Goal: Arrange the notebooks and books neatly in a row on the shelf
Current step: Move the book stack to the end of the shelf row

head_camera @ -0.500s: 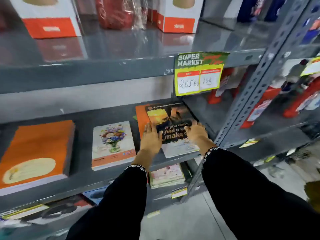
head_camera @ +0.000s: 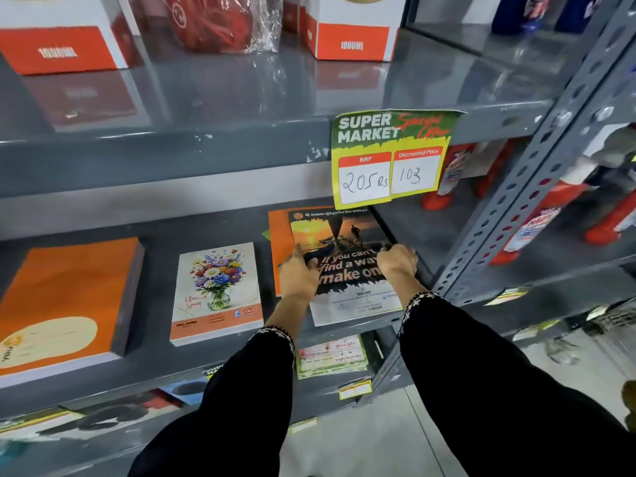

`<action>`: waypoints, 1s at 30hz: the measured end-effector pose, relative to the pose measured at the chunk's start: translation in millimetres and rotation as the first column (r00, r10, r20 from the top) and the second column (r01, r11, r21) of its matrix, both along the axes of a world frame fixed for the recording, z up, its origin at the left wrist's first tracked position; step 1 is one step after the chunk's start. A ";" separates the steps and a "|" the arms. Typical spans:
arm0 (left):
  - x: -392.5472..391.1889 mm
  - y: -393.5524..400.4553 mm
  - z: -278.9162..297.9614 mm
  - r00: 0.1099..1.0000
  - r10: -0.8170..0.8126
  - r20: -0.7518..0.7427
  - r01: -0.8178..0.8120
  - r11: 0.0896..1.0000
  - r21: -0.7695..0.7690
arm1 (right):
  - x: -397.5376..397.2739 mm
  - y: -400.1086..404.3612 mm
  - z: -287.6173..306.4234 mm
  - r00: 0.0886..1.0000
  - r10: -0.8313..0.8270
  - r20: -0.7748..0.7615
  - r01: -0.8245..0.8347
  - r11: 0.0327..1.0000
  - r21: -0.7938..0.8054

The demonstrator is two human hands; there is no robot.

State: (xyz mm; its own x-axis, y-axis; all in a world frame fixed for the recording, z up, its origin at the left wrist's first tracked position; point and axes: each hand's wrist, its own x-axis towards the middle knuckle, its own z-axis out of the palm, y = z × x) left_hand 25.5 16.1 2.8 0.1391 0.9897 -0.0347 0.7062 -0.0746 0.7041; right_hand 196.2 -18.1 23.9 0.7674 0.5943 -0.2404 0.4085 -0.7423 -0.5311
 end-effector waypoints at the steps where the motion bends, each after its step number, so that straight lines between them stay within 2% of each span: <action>1: -2.8 0.8 1.9 0.997 0.034 0.064 -0.033 0.999 -0.019 | -2.1 -0.2 1.6 1.000 -0.027 -0.002 0.027 0.998 0.051; 4: -13.1 3.0 10.8 0.982 0.098 0.164 -0.093 0.995 -0.035 | -15.9 -2.2 13.1 0.996 -0.088 -0.015 0.089 0.978 0.187; 9: -56.6 21.9 32.8 0.972 0.138 0.192 -0.134 0.990 -0.035 | -58.1 0.7 34.7 0.991 -0.107 -0.077 0.126 0.941 0.315; 12: -112.2 38.5 44.5 0.969 0.176 0.175 -0.174 0.984 -0.028 | -102.4 10.1 41.9 0.989 -0.011 -0.147 0.063 0.933 0.355; 15: -181.0 52.0 52.9 0.949 0.257 0.185 -0.261 0.965 -0.005 | -157.9 26.8 46.3 0.956 0.093 -0.279 0.043 0.894 0.446; 19: -291.8 60.5 60.1 0.928 0.318 0.194 -0.329 0.944 0.026 | -255.4 53.9 48.4 0.858 0.198 -0.473 0.011 0.915 0.403; 23: -410.9 68.6 66.6 0.907 0.395 0.144 -0.403 0.915 0.026 | -367.7 71.6 50.7 0.817 0.247 -0.522 -0.012 0.911 0.412; 26: -494.5 76.1 70.0 0.893 0.441 0.088 -0.442 0.897 -0.011 | -445.8 77.5 52.9 0.766 0.341 -0.545 -0.135 0.914 0.383; 28: -549.0 78.3 74.5 0.886 0.464 0.009 -0.464 0.886 -0.003 | -496.3 82.6 52.7 0.689 0.428 -0.584 -0.230 0.894 0.385; 30: -590.1 78.9 77.4 0.864 0.504 -0.001 -0.504 0.864 -0.001 | -535.2 87.3 49.9 0.635 0.483 -0.603 -0.308 0.874 0.376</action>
